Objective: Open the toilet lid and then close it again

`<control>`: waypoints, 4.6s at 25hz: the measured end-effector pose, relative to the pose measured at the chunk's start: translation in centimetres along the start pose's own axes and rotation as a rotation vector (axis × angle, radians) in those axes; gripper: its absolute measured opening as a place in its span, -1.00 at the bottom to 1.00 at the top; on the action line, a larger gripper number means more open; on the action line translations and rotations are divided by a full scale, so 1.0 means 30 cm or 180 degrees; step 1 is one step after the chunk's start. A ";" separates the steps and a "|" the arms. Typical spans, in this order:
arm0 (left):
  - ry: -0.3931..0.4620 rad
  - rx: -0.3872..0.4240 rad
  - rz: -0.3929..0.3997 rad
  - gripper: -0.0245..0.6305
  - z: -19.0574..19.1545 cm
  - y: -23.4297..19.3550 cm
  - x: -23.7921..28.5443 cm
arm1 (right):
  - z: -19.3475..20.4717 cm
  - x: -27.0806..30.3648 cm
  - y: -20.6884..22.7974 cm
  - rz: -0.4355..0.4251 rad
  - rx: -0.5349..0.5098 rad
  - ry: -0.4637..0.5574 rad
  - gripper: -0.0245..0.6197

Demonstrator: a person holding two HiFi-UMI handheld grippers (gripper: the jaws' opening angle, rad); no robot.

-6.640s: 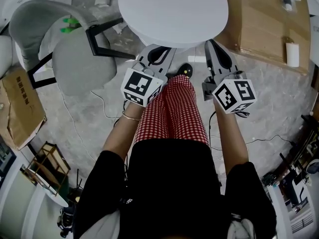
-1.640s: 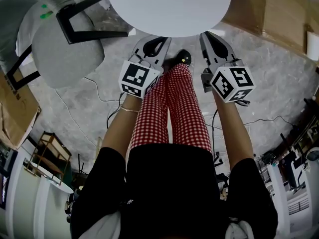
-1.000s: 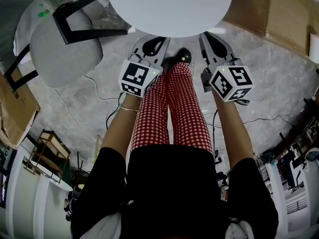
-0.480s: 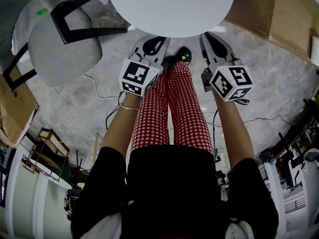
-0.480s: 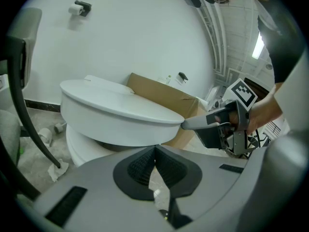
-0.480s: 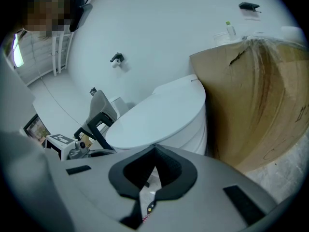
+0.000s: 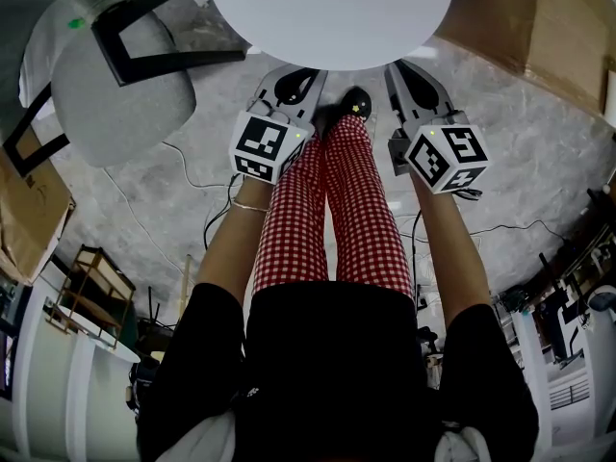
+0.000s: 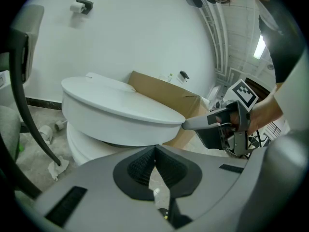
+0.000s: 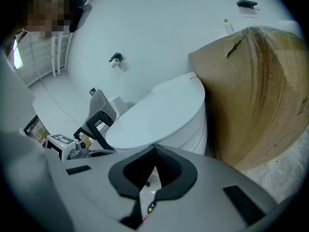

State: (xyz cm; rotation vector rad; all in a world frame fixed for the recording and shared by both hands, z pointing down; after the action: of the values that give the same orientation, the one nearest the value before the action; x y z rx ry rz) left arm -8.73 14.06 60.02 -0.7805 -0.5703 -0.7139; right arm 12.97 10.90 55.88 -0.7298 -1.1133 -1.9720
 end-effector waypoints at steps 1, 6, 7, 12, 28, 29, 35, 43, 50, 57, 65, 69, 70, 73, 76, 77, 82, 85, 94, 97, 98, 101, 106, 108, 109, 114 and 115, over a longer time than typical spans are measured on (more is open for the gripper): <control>-0.0002 -0.0001 -0.0002 -0.92 0.000 -0.001 0.002 | 0.001 0.001 0.002 -0.0002 0.0001 -0.0002 -0.87; -0.0025 -0.0011 -0.0004 -0.92 0.013 -0.005 0.011 | 0.012 0.012 0.008 -0.0013 0.0009 -0.0010 -0.87; -0.0030 -0.0006 -0.0008 -0.91 0.014 -0.007 0.014 | 0.014 0.015 0.009 -0.0015 0.0013 -0.0012 -0.87; -0.0075 0.0003 -0.0019 -0.92 0.020 -0.008 0.023 | 0.020 0.021 0.018 -0.0022 0.0019 -0.0041 -0.87; -0.0081 -0.0079 -0.0026 -0.91 0.045 -0.013 0.050 | 0.041 0.043 0.036 -0.0024 0.0006 -0.0074 -0.87; -0.0078 -0.0084 -0.0027 -0.91 0.044 -0.013 0.052 | 0.041 0.044 0.037 -0.0022 0.0006 -0.0076 -0.87; -0.0102 -0.0065 -0.0025 -0.92 0.054 -0.028 0.062 | 0.050 0.063 0.041 -0.0016 0.0014 -0.0081 -0.87; -0.0130 -0.0089 -0.0012 -0.91 0.066 -0.043 0.086 | 0.061 0.089 0.055 -0.0009 0.0024 -0.0126 -0.87; -0.0190 -0.0089 0.0010 -0.91 0.081 -0.054 0.103 | 0.073 0.108 0.065 -0.0001 0.0046 -0.0183 -0.87; -0.0234 -0.0134 0.0023 -0.92 0.098 -0.067 0.121 | 0.086 0.132 0.074 0.0007 0.0074 -0.0229 -0.87; -0.0270 -0.0148 0.0025 -0.91 0.103 -0.074 0.137 | 0.094 0.146 0.084 0.0023 0.0084 -0.0259 -0.87; -0.0295 -0.0125 0.0018 -0.92 0.103 -0.076 0.141 | 0.096 0.150 0.087 0.0027 0.0097 -0.0259 -0.87; -0.0295 -0.0130 0.0020 -0.92 0.104 -0.075 0.143 | 0.097 0.150 0.088 0.0030 0.0101 -0.0261 -0.87; -0.0274 -0.0147 0.0032 -0.91 0.112 -0.078 0.149 | 0.103 0.156 0.090 0.0036 0.0106 -0.0262 -0.87; -0.0300 -0.0170 0.0033 -0.92 0.117 -0.085 0.153 | 0.108 0.167 0.091 0.0040 0.0118 -0.0268 -0.87; -0.0308 -0.0173 0.0033 -0.92 0.119 -0.086 0.155 | 0.110 0.170 0.092 0.0042 0.0124 -0.0270 -0.87; -0.0344 -0.0166 0.0032 -0.92 0.120 -0.089 0.164 | 0.115 0.177 0.098 0.0050 0.0146 -0.0273 -0.87; -0.0351 -0.0169 0.0032 -0.92 0.123 -0.095 0.167 | 0.114 0.184 0.099 0.0049 0.0142 -0.0290 -0.87; -0.0351 -0.0218 0.0030 -0.92 0.134 -0.108 0.180 | 0.120 0.204 0.106 0.0054 0.0133 -0.0322 -0.87; -0.0352 -0.0226 0.0027 -0.92 0.139 -0.113 0.186 | 0.123 0.213 0.108 0.0052 0.0142 -0.0320 -0.87; -0.0353 -0.0224 0.0029 -0.91 0.141 -0.115 0.186 | 0.124 0.215 0.108 0.0054 0.0146 -0.0325 -0.87; -0.0364 -0.0220 0.0039 -0.91 0.145 -0.121 0.187 | 0.126 0.219 0.108 0.0058 0.0145 -0.0354 -0.87; -0.0342 -0.0262 0.0055 -0.92 0.149 -0.124 0.188 | 0.126 0.221 0.112 0.0054 0.0151 -0.0359 -0.87; -0.0339 -0.0271 0.0044 -0.91 0.152 -0.123 0.188 | 0.127 0.223 0.113 0.0059 0.0151 -0.0364 -0.87; -0.0338 -0.0280 0.0034 -0.92 0.153 -0.124 0.187 | 0.128 0.225 0.114 0.0062 0.0150 -0.0371 -0.87; -0.0342 -0.0366 -0.0040 -0.92 0.167 -0.141 0.172 | 0.127 0.229 0.115 0.0073 0.0157 -0.0387 -0.87; -0.0337 -0.0382 -0.0057 -0.92 0.169 -0.145 0.168 | 0.127 0.230 0.115 0.0078 0.0158 -0.0389 -0.87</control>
State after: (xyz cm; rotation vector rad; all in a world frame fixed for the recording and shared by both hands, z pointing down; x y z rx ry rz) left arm -9.81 14.05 68.32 -0.9299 -0.6349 -0.7313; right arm 12.37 10.83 64.47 -0.8427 -1.2155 -1.8935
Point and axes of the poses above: the fingertips, and each gripper's own axes: x forward along the fingers, y to its right, z out of its underside, the point moved 10 cm from there along -x, backward along the fingers, and after that the axes turned 15 degrees about -y, right-handed, at the moved point
